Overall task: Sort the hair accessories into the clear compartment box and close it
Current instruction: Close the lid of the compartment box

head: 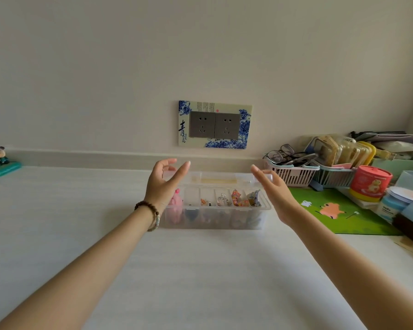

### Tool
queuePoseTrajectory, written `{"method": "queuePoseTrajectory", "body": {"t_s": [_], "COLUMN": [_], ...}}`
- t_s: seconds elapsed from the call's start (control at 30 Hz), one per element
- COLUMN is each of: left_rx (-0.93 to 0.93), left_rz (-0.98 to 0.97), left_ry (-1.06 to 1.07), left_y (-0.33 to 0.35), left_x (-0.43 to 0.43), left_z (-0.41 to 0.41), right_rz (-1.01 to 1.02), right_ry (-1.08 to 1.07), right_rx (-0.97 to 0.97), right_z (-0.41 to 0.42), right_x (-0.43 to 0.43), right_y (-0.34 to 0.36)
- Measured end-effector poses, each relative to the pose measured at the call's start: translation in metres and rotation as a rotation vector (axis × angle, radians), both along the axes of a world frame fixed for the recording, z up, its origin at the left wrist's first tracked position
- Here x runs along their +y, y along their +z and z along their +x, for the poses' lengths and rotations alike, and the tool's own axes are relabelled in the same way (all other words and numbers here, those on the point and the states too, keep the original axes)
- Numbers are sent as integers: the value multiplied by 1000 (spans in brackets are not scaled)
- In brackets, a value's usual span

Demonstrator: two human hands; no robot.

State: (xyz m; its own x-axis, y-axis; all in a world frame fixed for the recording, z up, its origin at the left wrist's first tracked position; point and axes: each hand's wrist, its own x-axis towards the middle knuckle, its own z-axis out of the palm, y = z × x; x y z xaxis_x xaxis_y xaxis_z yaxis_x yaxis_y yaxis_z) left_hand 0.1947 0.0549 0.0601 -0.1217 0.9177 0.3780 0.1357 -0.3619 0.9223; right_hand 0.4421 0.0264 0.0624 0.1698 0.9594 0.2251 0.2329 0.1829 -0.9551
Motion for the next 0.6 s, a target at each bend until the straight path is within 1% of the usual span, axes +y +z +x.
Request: {"method": "queuePoseTrajectory", "body": {"t_s": [0.17, 0.27, 0.43, 0.6], "left_rx": [-4, 90, 185, 185], "left_rz": [-24, 4, 89, 109], "left_ry": [12, -12, -30, -60], "left_y": [-18, -25, -31, -35], "left_x": [-12, -21, -27, -25], "left_z": [-4, -3, -5, -4], "right_rz": [40, 29, 76, 57], "right_ry": [-69, -91, -87, -75], "right_rx": [4, -36, -115, -145], "right_z": [-4, -4, -4, -7], "right_x": [-13, -16, -21, -26], "right_y": [-18, -28, -37, -37]}}
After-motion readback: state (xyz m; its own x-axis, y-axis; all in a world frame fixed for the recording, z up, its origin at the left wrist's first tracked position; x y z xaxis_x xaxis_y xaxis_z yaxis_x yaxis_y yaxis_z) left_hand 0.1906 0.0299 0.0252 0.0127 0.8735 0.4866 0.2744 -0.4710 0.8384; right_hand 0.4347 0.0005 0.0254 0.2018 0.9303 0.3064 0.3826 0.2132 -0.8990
